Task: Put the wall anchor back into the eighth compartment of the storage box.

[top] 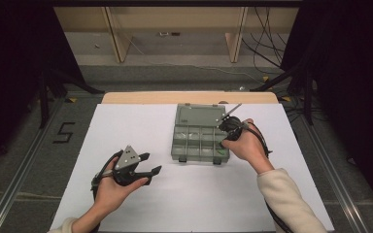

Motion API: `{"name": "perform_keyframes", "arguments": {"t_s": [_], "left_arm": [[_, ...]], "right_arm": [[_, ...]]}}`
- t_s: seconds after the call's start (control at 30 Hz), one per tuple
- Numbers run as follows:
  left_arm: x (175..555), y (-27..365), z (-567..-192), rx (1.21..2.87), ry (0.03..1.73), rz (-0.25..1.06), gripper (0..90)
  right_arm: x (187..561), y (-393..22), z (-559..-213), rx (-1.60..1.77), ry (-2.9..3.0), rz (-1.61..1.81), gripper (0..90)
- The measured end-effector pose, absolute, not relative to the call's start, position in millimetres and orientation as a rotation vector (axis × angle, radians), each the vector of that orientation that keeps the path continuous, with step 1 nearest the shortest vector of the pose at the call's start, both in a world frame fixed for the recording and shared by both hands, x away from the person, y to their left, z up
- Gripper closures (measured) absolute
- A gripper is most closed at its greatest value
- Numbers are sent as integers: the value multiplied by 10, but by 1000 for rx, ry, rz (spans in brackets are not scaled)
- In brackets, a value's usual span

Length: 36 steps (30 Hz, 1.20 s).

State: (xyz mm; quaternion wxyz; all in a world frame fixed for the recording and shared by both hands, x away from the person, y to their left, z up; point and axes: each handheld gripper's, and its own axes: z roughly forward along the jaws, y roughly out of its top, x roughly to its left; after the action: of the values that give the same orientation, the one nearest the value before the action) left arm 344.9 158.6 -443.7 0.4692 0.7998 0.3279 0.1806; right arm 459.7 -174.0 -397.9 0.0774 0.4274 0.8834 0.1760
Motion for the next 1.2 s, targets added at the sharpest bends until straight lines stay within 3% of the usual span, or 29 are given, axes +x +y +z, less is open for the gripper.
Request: {"name": "perform_keyframes", "arguments": {"t_s": [1.2], "left_arm": [[3445, 1582, -4444, 1952, 819, 431, 365]], "right_arm": [[4651, -1736, -4194, 1267, 2661, 477, 847]]}}
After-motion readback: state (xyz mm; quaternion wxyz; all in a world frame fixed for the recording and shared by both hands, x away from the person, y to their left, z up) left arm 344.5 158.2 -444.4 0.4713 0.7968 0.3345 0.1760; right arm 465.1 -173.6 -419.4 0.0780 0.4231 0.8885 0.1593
